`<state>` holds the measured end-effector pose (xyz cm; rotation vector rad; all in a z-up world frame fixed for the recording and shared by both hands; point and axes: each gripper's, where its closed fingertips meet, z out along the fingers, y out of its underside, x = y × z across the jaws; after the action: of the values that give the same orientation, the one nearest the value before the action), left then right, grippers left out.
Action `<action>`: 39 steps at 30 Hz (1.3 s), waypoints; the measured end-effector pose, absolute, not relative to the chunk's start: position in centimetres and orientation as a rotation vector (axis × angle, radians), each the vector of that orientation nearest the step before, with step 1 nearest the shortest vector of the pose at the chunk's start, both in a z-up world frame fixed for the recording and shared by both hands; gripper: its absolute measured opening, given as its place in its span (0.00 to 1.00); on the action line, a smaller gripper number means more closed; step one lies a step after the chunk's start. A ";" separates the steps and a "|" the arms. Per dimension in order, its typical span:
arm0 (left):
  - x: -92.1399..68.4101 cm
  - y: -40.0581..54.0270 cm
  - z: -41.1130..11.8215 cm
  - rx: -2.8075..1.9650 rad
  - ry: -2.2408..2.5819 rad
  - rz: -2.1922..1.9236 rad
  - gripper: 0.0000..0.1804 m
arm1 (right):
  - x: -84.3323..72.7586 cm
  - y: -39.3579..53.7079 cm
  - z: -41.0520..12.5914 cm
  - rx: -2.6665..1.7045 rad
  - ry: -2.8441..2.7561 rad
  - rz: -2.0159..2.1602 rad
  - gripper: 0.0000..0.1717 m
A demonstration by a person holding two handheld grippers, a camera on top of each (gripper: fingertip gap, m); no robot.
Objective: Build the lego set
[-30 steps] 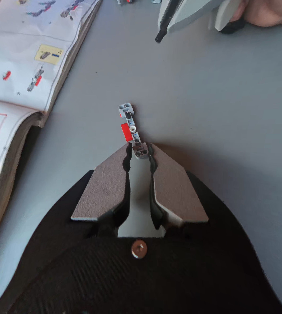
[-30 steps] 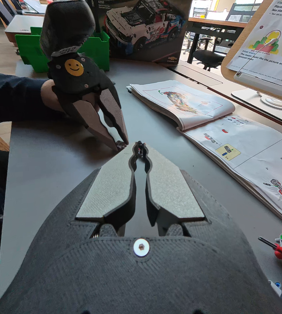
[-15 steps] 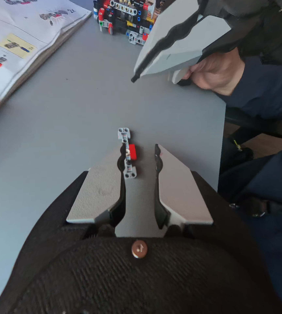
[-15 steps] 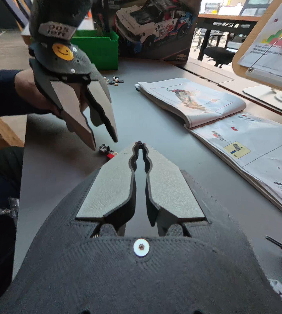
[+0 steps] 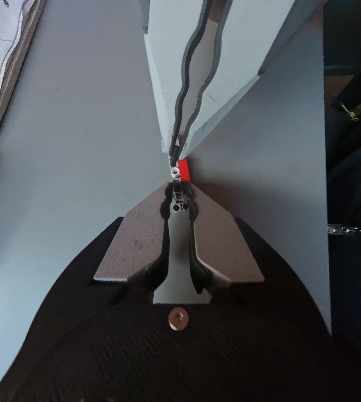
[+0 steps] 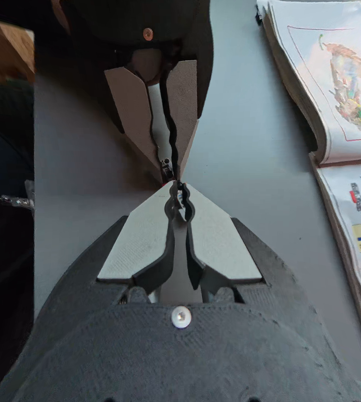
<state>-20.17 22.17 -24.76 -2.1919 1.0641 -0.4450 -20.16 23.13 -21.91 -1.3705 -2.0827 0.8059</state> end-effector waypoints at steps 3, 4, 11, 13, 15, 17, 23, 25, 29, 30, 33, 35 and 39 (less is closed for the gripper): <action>-20.2 22.4 -24.7 -2.130 1.123 -0.518 0.06 | -20.2 23.3 -22.7 -1.308 -2.237 0.646 0.01; -20.2 22.4 -24.7 -2.116 1.140 -0.543 0.06 | -20.1 23.3 -23.0 -1.297 -2.283 0.611 0.01; -20.4 22.8 -24.7 -2.057 1.234 -0.541 0.06 | -20.0 23.9 -23.5 -1.189 -2.472 0.378 0.01; -20.5 22.9 -24.7 -2.059 1.235 -0.556 0.06 | -20.2 23.8 -23.5 -1.154 -2.498 0.339 0.01; -20.5 22.9 -24.7 -2.062 1.233 -0.565 0.06 | -20.3 23.8 -23.6 -1.108 -2.519 0.297 0.01; -20.5 22.9 -24.7 -2.059 1.236 -0.561 0.06 | -20.2 23.7 -23.7 -1.066 -2.537 0.260 0.01; -20.6 23.0 -24.7 -2.065 1.224 -0.559 0.06 | -20.3 23.8 -23.7 -0.916 -2.585 0.129 0.01; -20.6 23.0 -24.7 -2.070 1.220 -0.570 0.06 | -20.6 23.8 -23.7 -0.879 -2.589 0.096 0.01; -20.6 23.0 -24.7 -2.070 1.219 -0.565 0.06 | -20.4 24.0 -23.8 -0.828 -2.629 0.048 0.01; -20.6 23.1 -24.7 -2.071 1.217 -0.567 0.06 | -20.4 24.0 -23.8 -0.802 -2.636 0.036 0.01; -20.6 23.1 -24.7 -2.072 1.217 -0.569 0.06 | -20.5 24.0 -23.8 -0.762 -2.653 0.011 0.01; -20.6 23.1 -24.7 -2.072 1.217 -0.570 0.05 | -20.5 24.0 -23.8 -0.726 -2.670 -0.005 0.01; -20.6 23.2 -24.7 -2.077 1.208 -0.570 0.05 | -20.7 23.8 -24.0 -0.714 -2.665 0.091 0.01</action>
<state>-20.61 23.19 -24.74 -2.0775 1.2076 -0.5705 -20.75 23.76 -23.97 -0.7137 -2.6651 0.0910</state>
